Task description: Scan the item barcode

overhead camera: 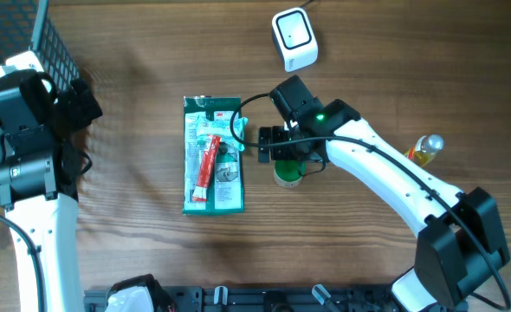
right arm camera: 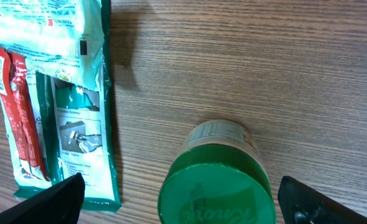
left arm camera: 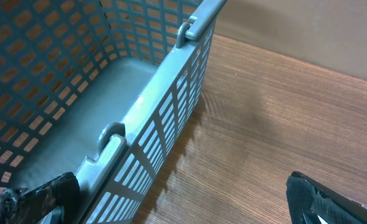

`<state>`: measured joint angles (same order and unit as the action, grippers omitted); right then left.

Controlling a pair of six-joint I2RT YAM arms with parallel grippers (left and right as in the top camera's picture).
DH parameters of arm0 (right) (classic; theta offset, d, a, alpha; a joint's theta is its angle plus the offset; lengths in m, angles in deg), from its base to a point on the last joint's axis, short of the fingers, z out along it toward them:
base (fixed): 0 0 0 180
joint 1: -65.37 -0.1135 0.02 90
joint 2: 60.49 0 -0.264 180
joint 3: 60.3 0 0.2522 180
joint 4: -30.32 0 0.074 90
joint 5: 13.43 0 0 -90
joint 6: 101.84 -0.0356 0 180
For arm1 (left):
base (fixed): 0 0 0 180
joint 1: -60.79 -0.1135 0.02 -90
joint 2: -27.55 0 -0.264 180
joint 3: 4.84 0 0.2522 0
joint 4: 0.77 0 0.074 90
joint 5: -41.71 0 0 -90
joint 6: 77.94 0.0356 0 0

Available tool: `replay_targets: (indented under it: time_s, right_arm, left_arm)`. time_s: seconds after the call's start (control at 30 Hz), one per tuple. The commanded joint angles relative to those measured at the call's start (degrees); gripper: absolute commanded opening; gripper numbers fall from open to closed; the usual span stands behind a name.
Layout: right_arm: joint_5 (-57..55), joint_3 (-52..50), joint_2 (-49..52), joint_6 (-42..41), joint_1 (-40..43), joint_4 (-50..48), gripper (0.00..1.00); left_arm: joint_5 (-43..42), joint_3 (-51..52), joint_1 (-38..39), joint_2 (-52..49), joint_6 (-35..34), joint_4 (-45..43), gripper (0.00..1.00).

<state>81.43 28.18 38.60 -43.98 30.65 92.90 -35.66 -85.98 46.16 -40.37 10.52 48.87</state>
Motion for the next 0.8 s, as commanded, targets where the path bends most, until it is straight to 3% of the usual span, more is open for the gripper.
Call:
replay_targets:
  time_s: [0.0,0.77]
  right_arm:
    - [-1.0,-0.2,-0.9,-1.0,-0.1,-0.2,1.00]
    - [-2.5,-5.9,-0.9,-2.5,-0.1,-5.5,1.00]
  left_arm:
    - [-3.1,3.2,-0.3,-2.3,-2.3,3.0,1.00]
    - [-3.1,3.2,-0.3,-2.3,-2.3,3.0,1.00]
